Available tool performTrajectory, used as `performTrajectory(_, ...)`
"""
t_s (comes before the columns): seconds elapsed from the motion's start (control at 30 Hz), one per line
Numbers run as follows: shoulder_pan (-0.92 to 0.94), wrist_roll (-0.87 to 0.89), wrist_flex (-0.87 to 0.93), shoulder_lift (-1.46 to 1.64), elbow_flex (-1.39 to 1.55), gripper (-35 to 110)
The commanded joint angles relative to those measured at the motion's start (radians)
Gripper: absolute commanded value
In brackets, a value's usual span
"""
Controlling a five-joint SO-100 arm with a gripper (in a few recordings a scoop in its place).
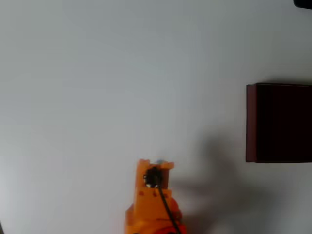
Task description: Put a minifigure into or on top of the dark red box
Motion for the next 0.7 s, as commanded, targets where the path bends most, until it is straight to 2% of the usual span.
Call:
performTrajectory(0.0,0.051,-0.005,0.003,0.018,0.025,23)
performTrajectory(0.23,0.156,-0.112,-0.048,-0.173,0.054,23)
performTrajectory(0.67,-0.063,0.069,-0.193,-0.348,0.061,23)
